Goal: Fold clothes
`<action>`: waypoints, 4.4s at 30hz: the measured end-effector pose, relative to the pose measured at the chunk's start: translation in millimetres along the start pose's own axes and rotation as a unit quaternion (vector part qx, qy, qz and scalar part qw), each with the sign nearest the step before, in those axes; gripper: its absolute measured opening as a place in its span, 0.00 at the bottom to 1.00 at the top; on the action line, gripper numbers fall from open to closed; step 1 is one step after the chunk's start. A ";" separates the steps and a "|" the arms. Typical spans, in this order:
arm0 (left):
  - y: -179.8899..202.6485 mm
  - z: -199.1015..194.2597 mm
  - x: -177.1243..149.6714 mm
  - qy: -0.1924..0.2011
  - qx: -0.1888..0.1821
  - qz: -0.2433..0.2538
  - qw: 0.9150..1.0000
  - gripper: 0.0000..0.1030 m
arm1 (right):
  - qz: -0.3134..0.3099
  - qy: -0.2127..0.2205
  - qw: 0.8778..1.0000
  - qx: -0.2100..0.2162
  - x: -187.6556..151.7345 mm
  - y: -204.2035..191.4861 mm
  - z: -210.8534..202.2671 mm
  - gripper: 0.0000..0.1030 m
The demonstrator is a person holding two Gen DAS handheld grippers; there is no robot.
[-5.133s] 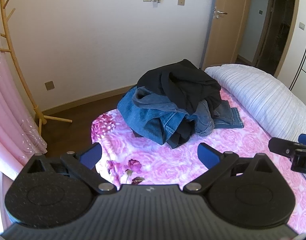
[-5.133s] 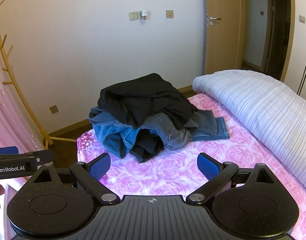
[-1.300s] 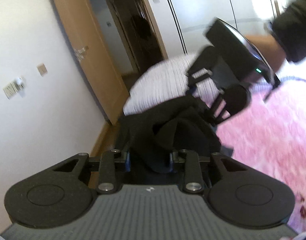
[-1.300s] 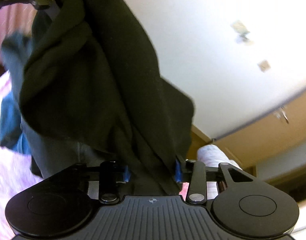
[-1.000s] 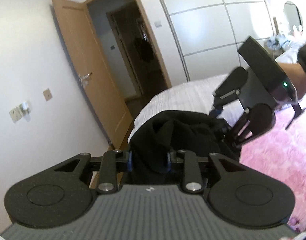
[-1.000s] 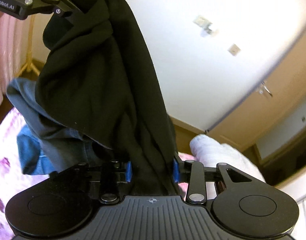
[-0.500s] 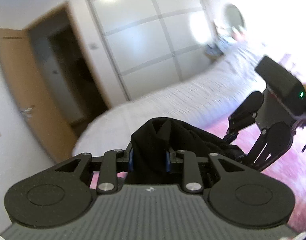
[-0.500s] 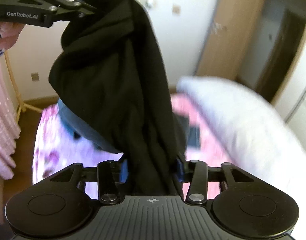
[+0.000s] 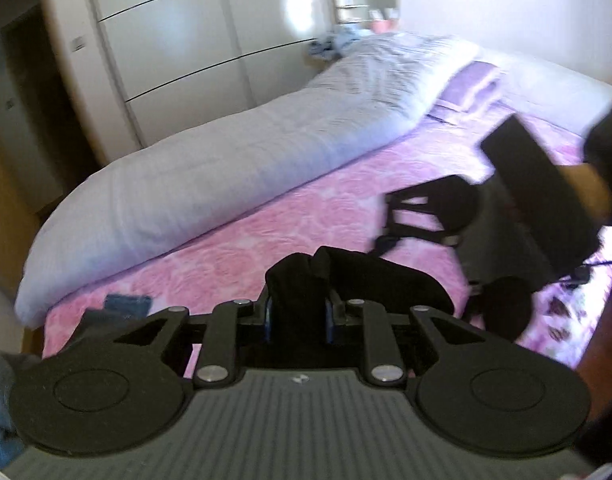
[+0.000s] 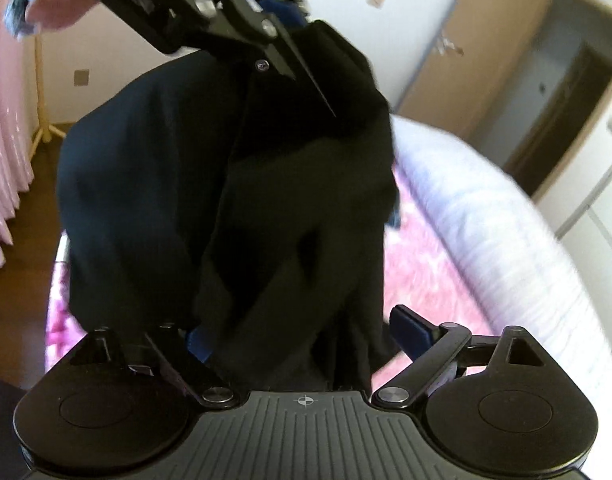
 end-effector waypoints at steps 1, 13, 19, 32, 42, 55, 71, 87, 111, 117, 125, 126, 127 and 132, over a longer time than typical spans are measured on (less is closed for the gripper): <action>2.3 0.1 -2.1 -0.001 -0.012 0.013 1.000 0.18 | -0.018 0.011 1.000 0.001 7.5 -2.3 3.3 0.90; -37.2 -11.7 -11.9 0.037 -0.016 -0.011 0.999 0.61 | 0.126 -0.003 0.991 -0.049 -7.3 77.8 -11.3 0.11; -82.6 41.3 -91.1 -0.105 0.033 0.059 0.992 0.71 | 0.205 -0.069 0.962 -0.167 -82.4 157.5 -83.4 0.11; -21.1 179.7 -229.8 -0.247 -0.224 0.288 0.898 0.71 | 0.211 -0.237 0.925 -0.210 -173.0 171.6 -42.6 0.63; -104.6 170.8 -155.1 -0.165 -0.069 0.209 0.961 0.03 | 0.255 -0.274 0.908 -0.189 -158.5 107.5 12.2 0.64; -422.5 42.0 10.3 -0.082 0.378 0.021 0.922 0.44 | 0.263 -0.226 0.917 -0.197 -114.7 146.3 40.2 0.70; -234.0 150.1 -56.3 -0.162 0.245 -0.026 0.955 0.58 | 0.274 -0.279 0.910 -0.138 -204.6 118.5 30.4 0.82; 91.1 237.4 -39.8 -0.184 0.089 0.018 0.979 0.69 | 0.362 -0.149 0.917 -0.080 -314.8 185.1 -7.3 0.15; 217.1 429.3 -0.8 -0.080 -0.080 0.399 0.910 0.39 | 0.461 -0.186 0.857 -0.137 -454.8 113.9 -97.2 0.88; 182.9 427.6 73.2 -0.068 -0.101 0.227 0.966 0.11 | 0.441 -0.195 0.852 -0.204 -442.8 114.7 -41.6 0.88; 169.7 396.6 142.4 -0.050 -0.128 0.141 0.980 0.08 | 0.470 -0.113 0.818 -0.312 -381.7 139.7 -91.3 0.88; 172.3 395.8 142.5 -0.053 -0.130 0.141 0.980 0.08 | 0.467 -0.104 0.825 -0.302 -372.5 137.6 -82.7 0.88; 174.9 395.0 142.5 -0.055 -0.132 0.141 0.980 0.08 | 0.463 -0.095 0.831 -0.291 -363.4 135.4 -73.9 0.88; 174.7 382.6 141.4 -0.062 -0.148 0.129 0.979 0.08 | 0.445 -0.150 0.831 -0.297 -357.6 132.4 7.6 0.89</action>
Point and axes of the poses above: each gripper's, at about its wrist camera, not at the fingertips, and z roughly the way its jaws point, y to its right, x to its top, the point moved 9 cm from there along z, roughly the way its jaws point, and after that the axes turned 6 degrees about -z, right-handed, at the moved point
